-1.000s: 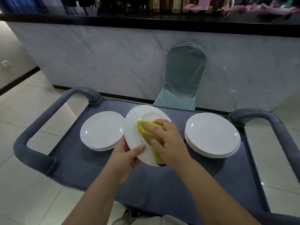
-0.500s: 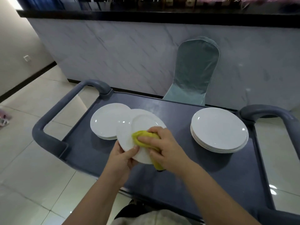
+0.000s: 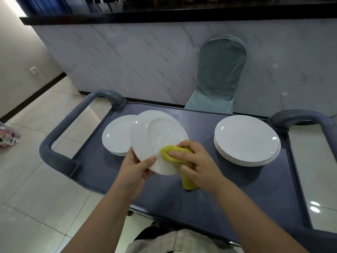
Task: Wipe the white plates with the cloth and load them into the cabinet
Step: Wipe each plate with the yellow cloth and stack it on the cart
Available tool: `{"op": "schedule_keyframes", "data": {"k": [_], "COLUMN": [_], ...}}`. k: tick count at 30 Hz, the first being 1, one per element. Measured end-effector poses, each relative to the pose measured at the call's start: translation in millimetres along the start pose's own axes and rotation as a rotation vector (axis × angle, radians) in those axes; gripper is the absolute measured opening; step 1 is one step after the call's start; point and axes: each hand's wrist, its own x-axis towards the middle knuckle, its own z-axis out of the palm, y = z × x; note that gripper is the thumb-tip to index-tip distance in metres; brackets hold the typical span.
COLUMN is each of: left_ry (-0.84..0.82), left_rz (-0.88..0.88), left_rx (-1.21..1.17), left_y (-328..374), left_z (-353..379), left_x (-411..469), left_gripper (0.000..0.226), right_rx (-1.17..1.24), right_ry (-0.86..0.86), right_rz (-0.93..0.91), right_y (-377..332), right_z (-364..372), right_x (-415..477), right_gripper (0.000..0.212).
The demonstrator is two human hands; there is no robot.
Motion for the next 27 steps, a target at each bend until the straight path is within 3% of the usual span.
{"op": "schedule_keyframes", "data": {"k": [5,8,12,15,18,21,23,27], "left_ry": [-0.137,-0.199,-0.113,-0.097,-0.158,-0.236,-0.228,-0.139], "left_rz": [-0.094,-0.129,-0.1,-0.103,-0.108,-0.096,-0.09,-0.082], "left_rx": [0.203,0.244,0.213,0.223,0.342,0.454,0.44,0.334], "left_y": [-7.5,-17.9,-7.7,-3.6,-7.2,-15.1,-19.6,-16.7], "left_z": [4.7,18.9,12.5,3.5,6.7,16.5,20.6,11.8], "left_x": [-3.0,-4.3,6.5,7.3,4.1,0.7,0.0,6.3], "left_gripper": [0.07,0.069,0.07,0.069,0.073,0.066,0.065,0.057], "right_rx": [-0.041,-0.112,-0.07,-0.092,-0.154,-0.069,-0.09,-0.306], "right_ry": [0.254,0.252,0.021,0.028,0.177,0.32,0.24,-0.108], "right_rz": [0.331,0.189,0.013,0.117,0.27,0.326,0.222,-0.322], "right_y": [31.0,11.7,6.4,38.5,58.6,45.2,20.1,-25.2], "right_z": [-29.4,-25.4,-3.1,-10.6,-25.7,-35.5,-33.1,-7.6], "right_x": [7.0,26.2,-9.8,-38.5,-18.5,30.1,49.1,38.5], "right_gripper": [0.041,0.042,0.045,0.046,0.046,0.039,0.041,0.032]}}
